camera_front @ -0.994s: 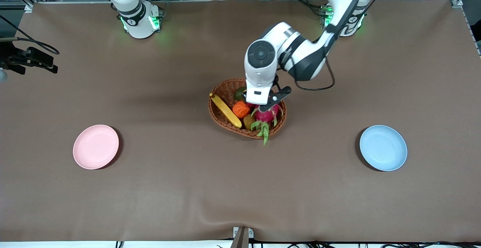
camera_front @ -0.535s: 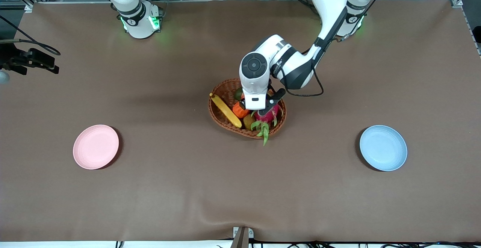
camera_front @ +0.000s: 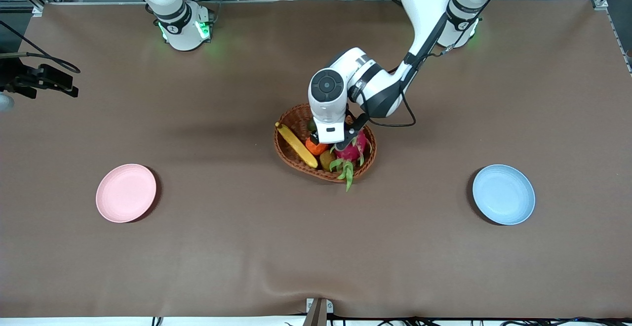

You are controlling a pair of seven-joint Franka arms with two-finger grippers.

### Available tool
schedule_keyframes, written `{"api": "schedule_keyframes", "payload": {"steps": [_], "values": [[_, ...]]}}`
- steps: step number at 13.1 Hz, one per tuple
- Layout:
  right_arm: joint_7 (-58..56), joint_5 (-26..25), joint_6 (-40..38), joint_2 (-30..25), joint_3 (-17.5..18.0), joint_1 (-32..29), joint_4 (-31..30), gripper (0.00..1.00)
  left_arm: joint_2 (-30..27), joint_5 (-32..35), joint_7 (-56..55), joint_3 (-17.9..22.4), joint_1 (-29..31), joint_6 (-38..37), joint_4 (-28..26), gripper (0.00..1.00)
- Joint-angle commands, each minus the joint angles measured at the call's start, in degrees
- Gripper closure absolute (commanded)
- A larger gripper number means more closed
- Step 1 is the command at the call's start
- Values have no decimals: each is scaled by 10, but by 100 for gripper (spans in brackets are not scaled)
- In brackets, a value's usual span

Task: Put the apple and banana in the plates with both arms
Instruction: 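Lower the left gripper into the basket over the red apple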

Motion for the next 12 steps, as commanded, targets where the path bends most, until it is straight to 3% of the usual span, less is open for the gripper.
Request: {"api": "schedule_keyframes", "payload": {"steps": [1,10,12], "values": [[-1,34,-5,2,0,-2,-25,0,12,10,-15,4,-6,2,14,0],[-2,111,5,8,2,14,-103,0,24,3,-15,4,-7,11,17,0],[-2,140,43,17,2,22,-140,0,25,2,-19,4,-7,20,16,0]]}}
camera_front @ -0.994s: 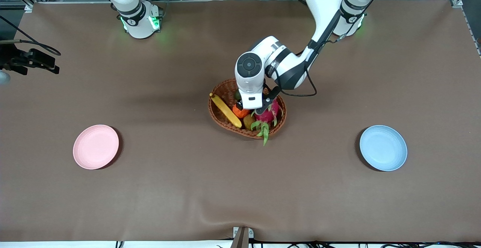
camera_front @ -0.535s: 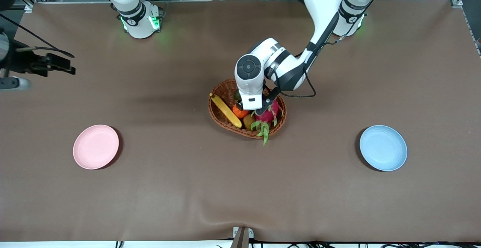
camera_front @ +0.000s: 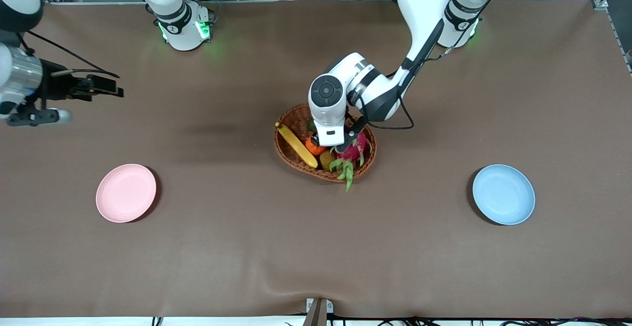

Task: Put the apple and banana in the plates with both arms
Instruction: 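Grasp the red apple with the left gripper while the right gripper reaches the basket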

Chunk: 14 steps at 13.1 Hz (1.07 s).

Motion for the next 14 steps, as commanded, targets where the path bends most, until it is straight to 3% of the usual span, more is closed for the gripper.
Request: {"api": "schedule_keyframes", "payload": {"steps": [1,3,4,5,8,11,14], "values": [[0,47,61,7,-1,23,-62,0,11,1,-17,4,-7,6,14,7],[2,68,115,15,-1,56,-104,0,11,1,-17,4,-6,5,14,51],[2,77,123,27,-1,68,-107,0,12,1,-16,4,-5,5,14,83],[2,86,127,45,-1,76,-107,0,10,1,-16,4,-5,4,13,100],[9,128,154,92,-1,110,-109,0,-25,2,-4,4,4,-17,14,100],[30,135,190,105,-1,164,-109,0,-85,1,31,4,18,-83,19,100],[30,135,241,109,-1,220,-109,0,-139,1,168,5,71,-155,20,100]]}}
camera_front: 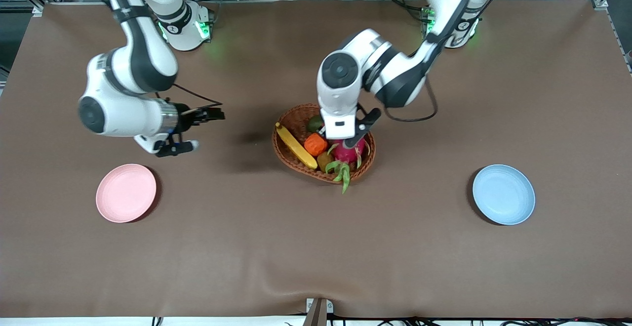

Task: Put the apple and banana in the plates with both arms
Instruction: 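Grasp the red apple with the left gripper while the right gripper reaches the basket, then carry the apple onto the blue plate while the right gripper grasps the banana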

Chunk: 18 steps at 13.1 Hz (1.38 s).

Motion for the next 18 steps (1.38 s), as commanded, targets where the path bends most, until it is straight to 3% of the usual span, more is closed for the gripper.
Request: {"api": "schedule_keyframes", "payload": {"steps": [1,5,7,9,13,15,18], "values": [[6,11,27,-3,-6,45,-1,0,-53,1,134,2,62,-60,-14,100],[6,9,76,-4,-7,84,-9,0,-57,13,365,4,183,-114,-15,100],[0,-41,98,-3,-6,118,-7,0,-38,65,448,4,236,-113,-17,100],[0,-69,138,15,-6,148,-9,0,-10,137,494,4,265,-87,-16,100],[5,-74,194,42,-6,194,-8,0,57,184,565,4,309,7,-16,100],[3,-81,231,58,-6,207,-9,0,82,270,591,4,321,28,-19,100],[3,-148,281,84,-6,227,-8,0,105,348,608,4,337,40,-18,100]]}}
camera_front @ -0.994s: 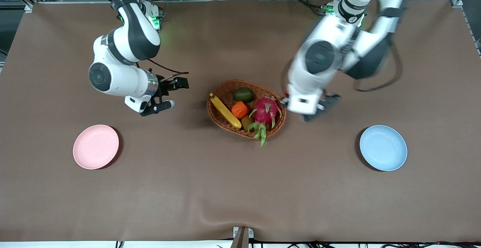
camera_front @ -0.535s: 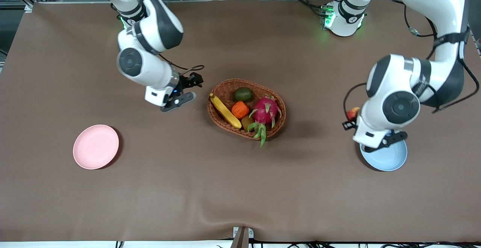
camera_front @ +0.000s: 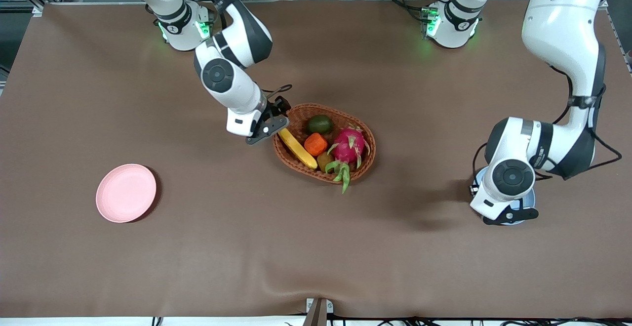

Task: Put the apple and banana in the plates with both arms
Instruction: 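Carry the apple onto the blue plate while the right gripper grasps the banana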

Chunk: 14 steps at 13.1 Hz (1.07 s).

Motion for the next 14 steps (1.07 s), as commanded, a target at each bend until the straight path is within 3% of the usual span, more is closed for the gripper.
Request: {"api": "schedule_keyframes", "payload": {"steps": [1,4,7,8,9,10,11,14], "values": [[1,-42,33,18,-6,19,-1,0,18,55,30,-5,22,22,4,100],[0,-54,33,22,-6,22,-2,0,43,58,110,-5,73,67,1,100],[3,-57,32,24,-6,25,-4,0,56,46,112,-7,79,78,6,100],[3,-57,32,24,-6,25,-5,15,61,47,111,-7,77,78,6,88],[3,-57,32,24,-6,25,-8,36,67,48,111,-7,80,81,6,66],[3,-58,32,24,-6,26,-8,46,69,49,112,-7,79,86,6,43],[3,-58,32,25,-6,26,-9,46,68,48,111,-7,79,88,6,0],[3,-58,34,31,-7,30,-8,46,57,30,114,-13,79,88,9,0]]}}
